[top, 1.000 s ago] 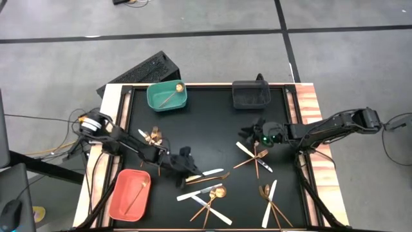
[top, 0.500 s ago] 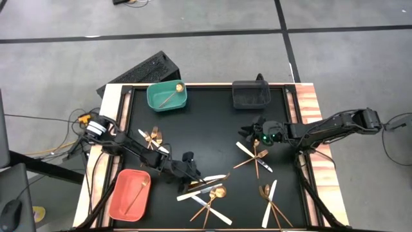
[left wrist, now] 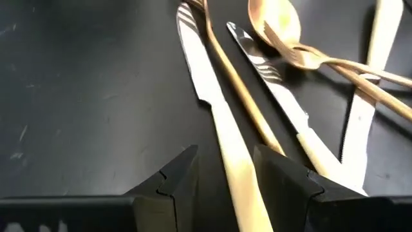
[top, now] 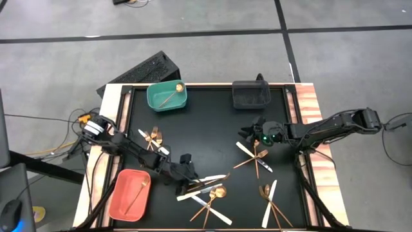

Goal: Sort silverware by color (type)
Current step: Put the yellow knife into the black bin

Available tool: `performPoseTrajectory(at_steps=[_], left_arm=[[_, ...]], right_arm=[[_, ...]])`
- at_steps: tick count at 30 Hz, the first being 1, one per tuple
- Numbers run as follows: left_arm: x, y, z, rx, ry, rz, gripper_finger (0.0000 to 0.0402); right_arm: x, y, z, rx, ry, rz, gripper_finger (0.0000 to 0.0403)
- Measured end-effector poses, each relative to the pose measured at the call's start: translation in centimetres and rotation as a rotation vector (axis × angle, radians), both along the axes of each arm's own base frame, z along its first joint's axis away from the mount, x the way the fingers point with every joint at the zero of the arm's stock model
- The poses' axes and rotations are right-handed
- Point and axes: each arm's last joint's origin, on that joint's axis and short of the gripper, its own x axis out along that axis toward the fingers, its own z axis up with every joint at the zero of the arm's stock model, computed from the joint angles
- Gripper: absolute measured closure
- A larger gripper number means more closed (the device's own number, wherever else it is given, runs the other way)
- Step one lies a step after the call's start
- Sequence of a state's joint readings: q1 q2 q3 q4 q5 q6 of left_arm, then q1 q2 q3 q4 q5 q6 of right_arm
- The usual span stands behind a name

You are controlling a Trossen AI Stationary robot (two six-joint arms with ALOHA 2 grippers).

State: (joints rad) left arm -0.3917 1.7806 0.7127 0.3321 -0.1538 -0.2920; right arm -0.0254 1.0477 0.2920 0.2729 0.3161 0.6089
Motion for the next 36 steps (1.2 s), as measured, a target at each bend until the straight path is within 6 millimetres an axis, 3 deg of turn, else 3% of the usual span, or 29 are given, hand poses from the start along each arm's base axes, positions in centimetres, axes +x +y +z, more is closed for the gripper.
performPoseTrajectory(at_steps=[11, 18, 24, 27, 31, 36], left_arm=[[-0.1, 0.0, -1.9, 0.09, 0.05, 0.055, 0.0271], [-0.1, 0.4, -1.8, 0.176, 0.042, 0.077, 0.0356], [0.0, 1.7, -1.5, 0.318, 0.002, 0.22, 0.0358], [-0.2, 2.6, -0.3, 0.48, -0.031, 0.301, 0.0358], [0.0, 4.2, 3.3, 0.614, -0.153, 0.468, 0.0357], [0.5, 7.3, 7.3, 0.569, -0.309, 0.642, 0.0355]], right_arm=[[0.0, 0.5, 0.0, 0.004, -0.002, 0.024, 0.0228], [0.0, 0.6, 0.0, 0.005, -0.002, 0.027, 0.0228], [0.4, 0.7, 0.8, 0.069, -0.112, 0.006, 0.0228], [0.7, 1.0, 1.5, 0.073, -0.191, 0.051, 0.0228], [1.0, 1.3, 2.5, 0.069, -0.294, 0.068, 0.0226], [1.1, 1.2, 3.5, 0.054, -0.403, 0.021, 0.0212]])
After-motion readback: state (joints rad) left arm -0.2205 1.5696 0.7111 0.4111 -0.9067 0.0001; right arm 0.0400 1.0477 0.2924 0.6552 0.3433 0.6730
